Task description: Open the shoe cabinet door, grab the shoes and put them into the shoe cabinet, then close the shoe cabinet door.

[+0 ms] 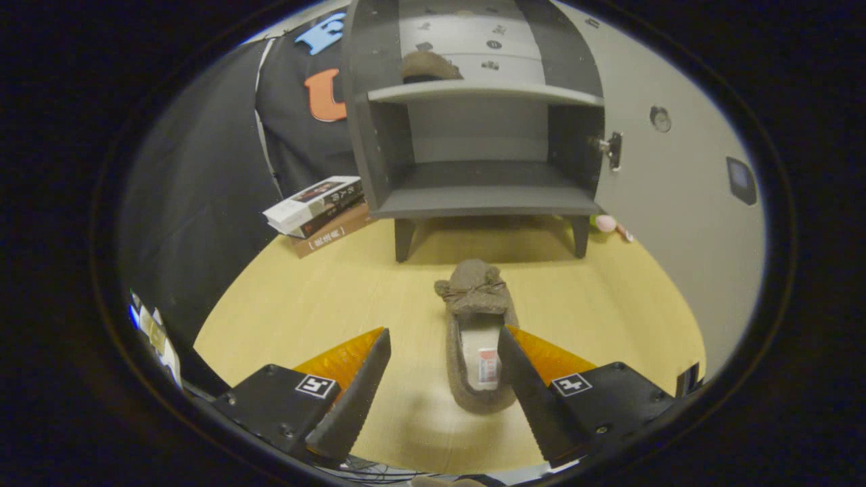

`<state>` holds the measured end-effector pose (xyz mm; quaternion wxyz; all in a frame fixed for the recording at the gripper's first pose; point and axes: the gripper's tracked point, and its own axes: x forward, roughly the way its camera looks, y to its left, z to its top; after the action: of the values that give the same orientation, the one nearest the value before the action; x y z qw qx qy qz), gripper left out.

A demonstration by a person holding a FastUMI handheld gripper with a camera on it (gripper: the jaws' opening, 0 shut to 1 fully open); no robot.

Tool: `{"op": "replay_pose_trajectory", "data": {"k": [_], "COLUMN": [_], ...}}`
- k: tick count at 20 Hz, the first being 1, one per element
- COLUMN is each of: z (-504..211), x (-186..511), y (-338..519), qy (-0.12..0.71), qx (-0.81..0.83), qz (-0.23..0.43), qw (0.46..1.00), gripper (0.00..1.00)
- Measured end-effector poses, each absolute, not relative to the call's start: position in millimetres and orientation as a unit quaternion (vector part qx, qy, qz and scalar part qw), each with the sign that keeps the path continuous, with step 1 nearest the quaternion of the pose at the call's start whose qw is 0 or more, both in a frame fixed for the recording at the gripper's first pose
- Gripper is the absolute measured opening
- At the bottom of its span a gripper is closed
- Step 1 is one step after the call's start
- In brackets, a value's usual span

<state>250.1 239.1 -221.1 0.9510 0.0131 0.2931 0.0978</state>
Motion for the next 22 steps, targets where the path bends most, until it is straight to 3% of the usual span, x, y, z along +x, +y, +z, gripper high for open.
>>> {"op": "replay_pose_trajectory", "data": {"k": [9,16,22], "z": [-234.9,-239.8,-229.7], "x": [242.9,260.5,257.1], "y": [242.6,228.2,227.5], "qy": [0.362,0.382,0.382], "qx": [0.007,0.025,0.044], "qz": [0.120,0.111,0.143], "qw": [0.924,0.917,0.912], "gripper": [1.00,0.23,0.07]}}
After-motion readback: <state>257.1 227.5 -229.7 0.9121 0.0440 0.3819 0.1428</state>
